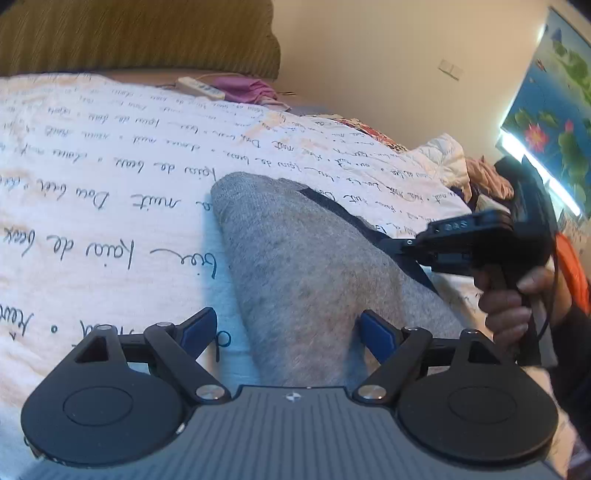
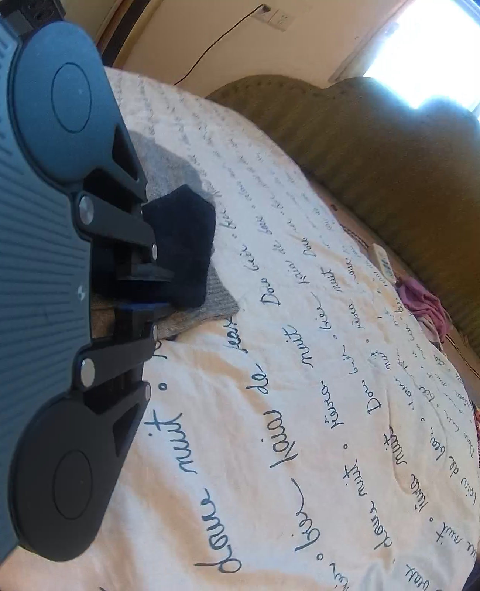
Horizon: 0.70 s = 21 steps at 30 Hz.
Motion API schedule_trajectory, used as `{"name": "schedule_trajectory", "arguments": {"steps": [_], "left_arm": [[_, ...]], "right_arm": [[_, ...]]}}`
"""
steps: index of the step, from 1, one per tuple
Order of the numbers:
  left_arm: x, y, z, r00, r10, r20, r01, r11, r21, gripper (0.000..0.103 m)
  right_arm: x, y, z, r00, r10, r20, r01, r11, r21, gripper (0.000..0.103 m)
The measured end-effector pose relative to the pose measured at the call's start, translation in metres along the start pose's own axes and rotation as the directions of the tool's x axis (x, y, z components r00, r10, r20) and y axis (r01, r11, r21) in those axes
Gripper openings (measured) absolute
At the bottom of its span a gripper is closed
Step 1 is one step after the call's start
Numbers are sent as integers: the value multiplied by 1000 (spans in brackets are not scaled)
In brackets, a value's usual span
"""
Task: Fold small clothes
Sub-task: 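Grasp the folded sweater edge with the left gripper while the right gripper grasps the navy sleeve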
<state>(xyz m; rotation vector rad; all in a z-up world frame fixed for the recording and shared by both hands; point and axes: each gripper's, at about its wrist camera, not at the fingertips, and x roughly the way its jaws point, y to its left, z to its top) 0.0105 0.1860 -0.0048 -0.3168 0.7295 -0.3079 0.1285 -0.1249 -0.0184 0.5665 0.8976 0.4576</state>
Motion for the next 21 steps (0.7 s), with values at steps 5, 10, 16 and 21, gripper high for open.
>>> {"name": "schedule_trajectory", "arguments": {"steps": [5, 10, 16, 21], "left_arm": [[5, 34, 22, 995, -100, -10, 95, 967, -237, 88], [39, 71, 34, 969, -237, -62, 181, 862, -473, 89], [63, 59, 46, 973, -204, -113, 141, 901, -411, 47], [51, 41, 54, 988, -130, -84, 103, 956, -276, 31]], "right_arm": [[-26, -3, -6, 996, 26, 81, -25, 1000, -16, 90], [-2, -1, -19, 997, 50, -66, -53, 998, -36, 90], [15, 26, -37, 996, 11, -93, -23, 991, -129, 35], [-2, 57, -37, 998, 25, -51, -34, 982, -185, 22]]}}
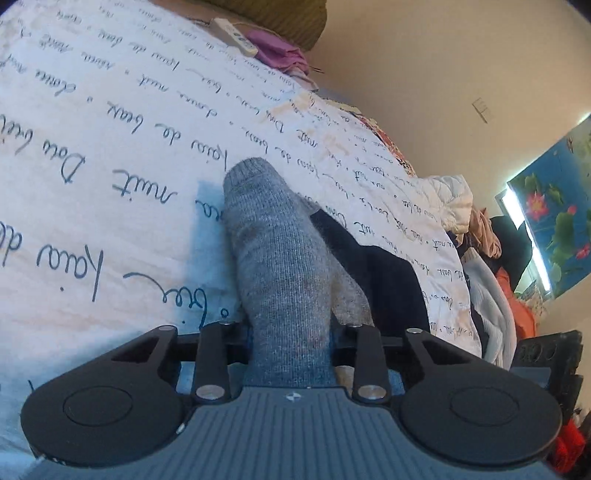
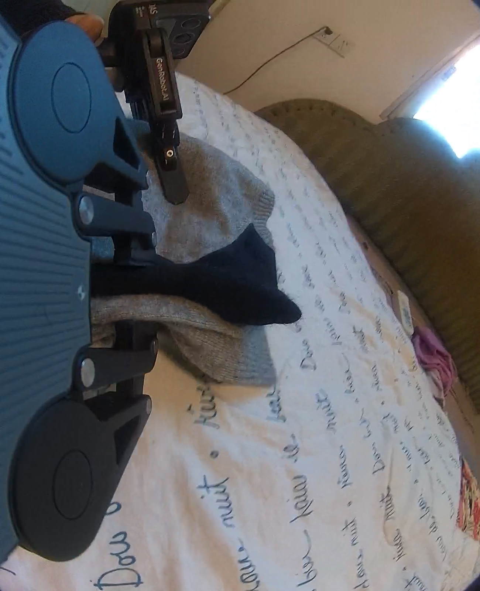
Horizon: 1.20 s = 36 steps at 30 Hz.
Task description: Fold small clothes
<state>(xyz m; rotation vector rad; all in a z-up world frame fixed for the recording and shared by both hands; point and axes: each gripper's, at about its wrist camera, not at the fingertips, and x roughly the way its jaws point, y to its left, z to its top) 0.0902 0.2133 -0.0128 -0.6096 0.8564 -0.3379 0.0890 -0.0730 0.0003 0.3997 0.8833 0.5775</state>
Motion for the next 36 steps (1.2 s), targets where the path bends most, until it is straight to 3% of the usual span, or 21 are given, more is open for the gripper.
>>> {"name": "schedule_trajectory", "arguments": {"steps": [3, 6, 9, 11, 12, 13, 15, 17, 19, 21, 25, 27, 29, 31, 32, 36], "left_arm": [[-22, -5, 9, 999, -7, 35, 6, 999, 42, 31], [-40, 7, 33, 997, 31, 76, -33, 999, 27, 31], [-46, 26, 64, 989, 104, 101, -105, 995, 0, 32], [-38, 38, 80, 981, 168, 95, -170, 985, 18, 35], [-31, 46, 85, 977, 198, 85, -200, 980, 18, 42], [-23, 56, 86, 974, 219, 61, -220, 975, 6, 54], [-18, 75, 81, 967, 250, 47, -248, 968, -43, 69], [-33, 79, 69, 969, 225, 104, -221, 974, -49, 73], [-54, 79, 57, 967, 211, 144, -205, 977, -53, 87], [-76, 79, 39, 971, 177, 162, -170, 984, -57, 88], [-92, 74, 7, 997, 77, 28, -77, 997, -25, 87], [-88, 70, -11, 998, 54, -38, -55, 998, -5, 84], [-89, 66, -20, 997, 70, -22, -69, 997, 36, 74], [-86, 67, -21, 996, 69, -51, -68, 997, 21, 26], [-85, 69, -19, 996, 67, -65, -67, 998, 0, 19], [-107, 61, -17, 998, 59, -34, -58, 998, 30, 13]], "right_arm": [[3, 23, 13, 997, 70, 12, -70, 997, -23, 22], [31, 43, 30, 995, 97, 7, -97, 995, -38, 21], [71, 52, 45, 993, 115, -6, -115, 993, -8, 21], [99, 48, 48, 996, 82, -31, -82, 997, 13, 24], [110, 42, 46, 998, 49, -49, -47, 998, 41, 27], [115, 37, 42, 998, 40, -52, -37, 997, 72, 36], [106, 32, 34, 998, 59, -22, -56, 991, 120, 43], [85, 34, 27, 998, 64, 3, -64, 993, 98, 59], [60, 36, 17, 997, 79, 14, -80, 995, 63, 62], [43, 39, 4, 995, 97, -20, -97, 995, 38, 62], [35, 53, -28, 984, 126, -129, -128, 992, -13, 62], [42, 60, -40, 982, 82, -168, -93, 994, -58, 58], [47, 61, -46, 986, 56, -158, -70, 994, -85, 28], [44, 57, -43, 982, 91, -165, -100, 994, -47, 16], [39, 57, -42, 982, 108, -155, -115, 993, -39, 15], [12, 66, -45, 977, 160, -139, -170, 984, -59, 14]]}}
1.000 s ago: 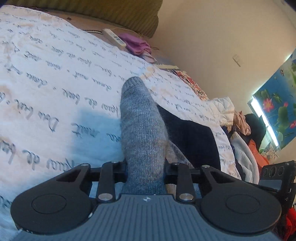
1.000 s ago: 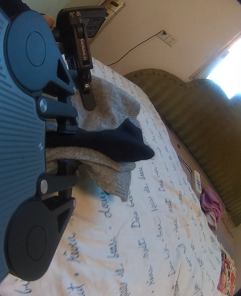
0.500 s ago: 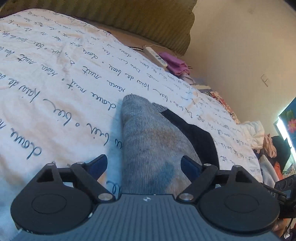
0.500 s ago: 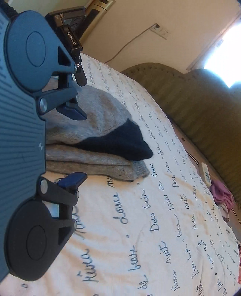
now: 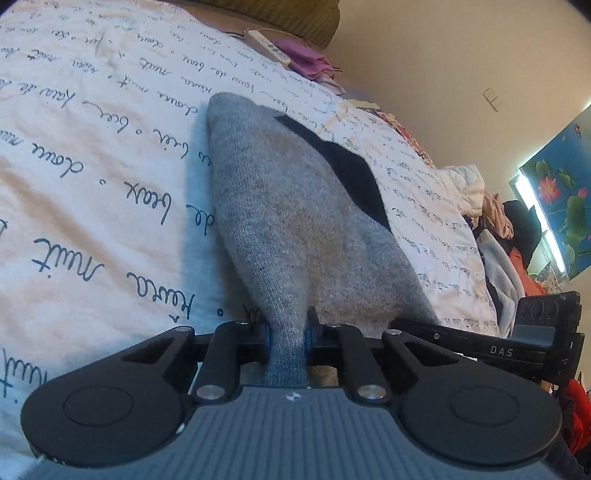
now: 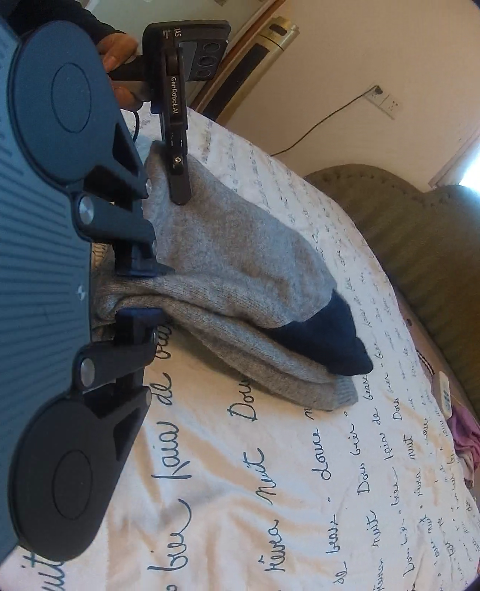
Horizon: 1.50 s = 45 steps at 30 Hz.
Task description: Fold small clothes
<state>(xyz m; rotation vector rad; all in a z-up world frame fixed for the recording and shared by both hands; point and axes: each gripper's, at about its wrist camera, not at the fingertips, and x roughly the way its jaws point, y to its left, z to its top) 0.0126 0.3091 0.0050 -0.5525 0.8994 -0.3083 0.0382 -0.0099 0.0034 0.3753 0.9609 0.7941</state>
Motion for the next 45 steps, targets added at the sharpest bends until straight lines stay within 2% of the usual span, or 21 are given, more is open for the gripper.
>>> {"name": "schedule_trajectory", "arguments": {"steps": [5, 7, 9, 11, 13, 15, 19, 20, 21, 22, 23, 27, 28, 33, 36, 38, 39, 40, 42, 43, 45], "left_arm": [[-8, 8, -14, 999, 51, -13, -51, 999, 11, 16], [0, 18, -22, 997, 66, -39, -68, 997, -36, 32], [-10, 18, -23, 999, 37, -17, -38, 997, -65, 41], [-26, 14, -25, 1000, 20, 22, -19, 998, -56, 66], [-40, 10, -29, 997, 17, 77, -14, 999, -37, 85], [-39, 8, -31, 997, 11, 73, -9, 1000, -27, 85], [-10, 18, -35, 1000, 21, 3, -20, 995, -95, 76], [-10, 18, -37, 999, 12, 30, -9, 996, -94, 75], [-7, 16, -37, 1000, 12, 20, -10, 996, -91, 57], [-3, 14, -36, 1000, 4, -3, -5, 996, -88, 25], [0, 13, -36, 1000, 5, -29, -8, 996, -94, 15], [-19, 1, -36, 1000, 25, 0, -25, 1000, -8, 11], [-26, -1, -37, 1000, 23, 7, -23, 1000, 10, 11], [-29, 13, -52, 996, 65, -59, -65, 998, 7, 11], [-34, 24, -54, 997, 51, -65, -54, 997, -51, 4], [-58, 20, -48, 1000, 14, 1, -14, 999, -49, 10], [-71, 17, -44, 999, 5, 39, -4, 999, -32, 26], [-82, 13, -40, 997, -1, 83, 2, 1000, -10, 52], [-97, 6, -31, 984, 14, 175, -20, 999, 30, 91], [-98, 4, -28, 979, 26, 203, -35, 999, 40, 96], [-81, 5, -20, 984, 35, 172, -43, 998, 39, 89]], "right_arm": [[12, -26, -27, 1000, -19, -19, 21, 993, 120, 21], [1, -31, -30, 1000, 14, 17, -17, 979, 204, 27], [-16, -25, -31, 998, 18, 65, -31, 981, 194, 44], [-29, -20, -32, 995, 38, 96, -54, 983, 174, 66], [-32, -17, -32, 995, 52, 80, -64, 985, 162, 66], [-22, -17, -31, 999, 28, 37, -33, 986, 162, 66], [5, -15, -36, 1000, 23, -9, -21, 983, 180, 60], [9, -12, -35, 999, 27, -25, -22, 984, 174, 35], [15, -11, -35, 997, 45, -57, -34, 982, 184, 25], [16, -10, -35, 996, 60, -66, -47, 981, 190, 22], [16, -7, -36, 996, 62, -62, -50, 984, 172, 19], [-6, 5, -38, 995, 91, -33, -86, 988, 128, 14], [-11, 5, -40, 993, 110, -37, -105, 986, 128, 2], [-8, -13, -57, 995, 46, -92, -30, 986, 165, 5], [-32, -11, -52, 998, 66, -14, -63, 985, 162, 11], [-52, -9, -44, 994, 90, 64, -98, 985, 145, 41], [-60, -10, -39, 990, 97, 103, -111, 984, 140, 52], [-64, -12, -34, 986, 97, 135, -116, 984, 138, 73], [-59, -16, -26, 987, 88, 136, -106, 985, 138, 77], [-50, -19, -23, 990, 81, 112, -98, 984, 149, 77], [-30, -25, -23, 997, 63, 51, -71, 980, 185, 76]]}}
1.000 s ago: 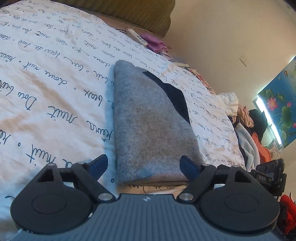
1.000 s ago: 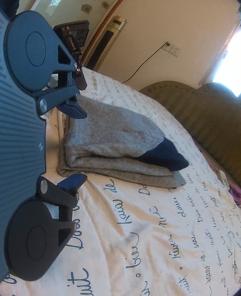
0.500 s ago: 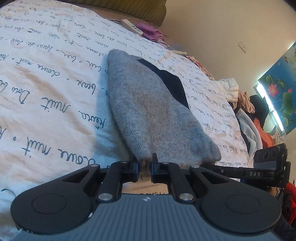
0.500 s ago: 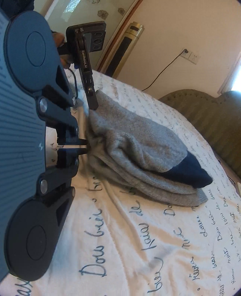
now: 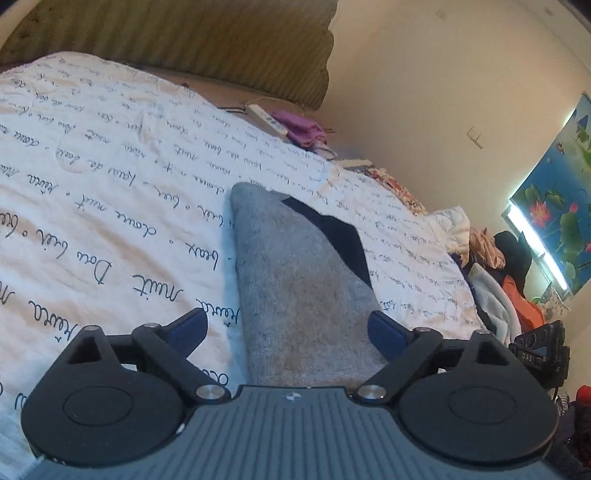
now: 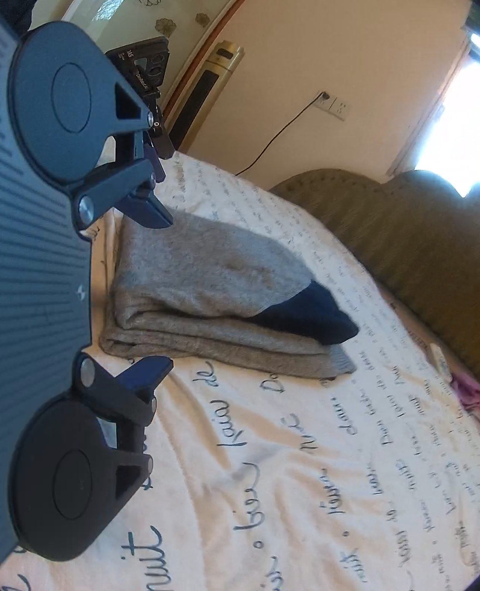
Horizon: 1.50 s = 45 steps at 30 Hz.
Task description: Fold small clothes
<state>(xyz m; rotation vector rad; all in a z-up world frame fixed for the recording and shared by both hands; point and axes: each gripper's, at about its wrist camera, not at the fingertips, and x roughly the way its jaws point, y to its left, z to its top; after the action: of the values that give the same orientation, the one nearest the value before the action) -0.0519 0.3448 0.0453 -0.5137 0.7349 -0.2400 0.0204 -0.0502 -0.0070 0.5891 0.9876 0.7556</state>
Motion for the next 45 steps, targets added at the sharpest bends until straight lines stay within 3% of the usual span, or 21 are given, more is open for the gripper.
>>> {"name": "schedule_trajectory", "arguments": {"steps": [4, 6, 7, 8, 9, 10, 15, 19, 21, 24, 25, 26, 28, 29, 31, 32, 35, 38, 42, 44, 45], "left_arm": [[53, 14, -14, 986, -6, -165, -6, 997, -75, 72], [68, 13, -22, 984, -4, -179, -10, 997, -75, 72], [70, 10, -22, 986, -18, -165, 9, 998, -60, 68], [74, 8, -21, 984, -32, -173, 22, 998, -58, 54], [79, 8, -20, 980, -51, -192, 36, 996, -79, 25], [83, 8, -19, 977, -52, -205, 33, 995, -94, 14], [47, -18, -11, 987, -41, -154, 47, 998, 33, 10], [18, -21, -24, 983, -63, -173, 73, 996, 56, 10], [26, -14, -38, 977, -22, -212, 35, 998, 54, 10], [41, -4, -50, 969, 16, -246, -10, 1000, 27, 20], [39, -2, -49, 971, 22, -237, -17, 1000, 22, 27], [32, -2, -45, 976, 21, -218, -16, 1000, 23, 29], [11, -8, -32, 990, 45, -134, -35, 996, 77, 41], [0, -11, -23, 995, 65, -78, -56, 992, 113, 49], [-16, -25, -3, 989, 129, 75, -142, 969, 202, 81], [-15, -34, 5, 978, 155, 137, -186, 951, 248, 85], [16, -57, 23, 957, 205, 208, -266, 905, 331, 87], [66, -81, 24, 966, 188, 178, -246, 881, 405, 81], [123, -97, 2, 976, 201, 86, -217, 845, 489, 79], [139, -96, -14, 974, 216, 64, -218, 830, 514, 81], [142, -96, -22, 973, 217, 80, -226, 820, 526, 83]], "right_arm": [[32, -4, -7, 998, -24, -60, 25, 999, 20, 75], [40, -1, -6, 997, -23, -76, 25, 999, 27, 46], [46, 0, -6, 994, -23, -107, 27, 999, 29, 19], [51, 1, -6, 992, -26, -122, 28, 999, 19, 17], [53, 6, -7, 992, -47, -120, 45, 999, -14, 16], [54, 10, -7, 991, -63, -120, 59, 998, -36, 15], [16, 35, -9, 998, 8, -62, -14, 994, -109, 14], [12, 27, -30, 992, 21, -127, -32, 996, -78, 14], [27, 19, -40, 987, -23, -160, 12, 998, -65, 17], [23, 3, -33, 993, 1, -118, 6, 998, 60, 27], [14, 4, -29, 997, -9, -79, 14, 998, 64, 43], [3, 6, -23, 999, -25, -26, 27, 999, 47, 68], [-18, 10, -8, 997, -27, 77, 28, 1000, -2, 81], [-23, 10, 4, 994, -32, 103, 34, 999, -13, 81], [-19, 11, 28, 990, -60, 131, 62, 998, -15, 81], [-12, 13, 39, 987, -73, 143, 76, 997, -20, 81], [24, 15, 75, 977, -132, 167, 134, 991, -1, 80], [55, 26, 95, 978, -117, 171, 120, 993, -7, 79], [92, 55, 98, 990, -61, 127, 78, 988, -132, 78], [113, 53, 96, 984, -161, 75, 172, 966, -193, 78], [124, 45, 95, 965, -258, 54, 263, 941, -213, 76]]}}
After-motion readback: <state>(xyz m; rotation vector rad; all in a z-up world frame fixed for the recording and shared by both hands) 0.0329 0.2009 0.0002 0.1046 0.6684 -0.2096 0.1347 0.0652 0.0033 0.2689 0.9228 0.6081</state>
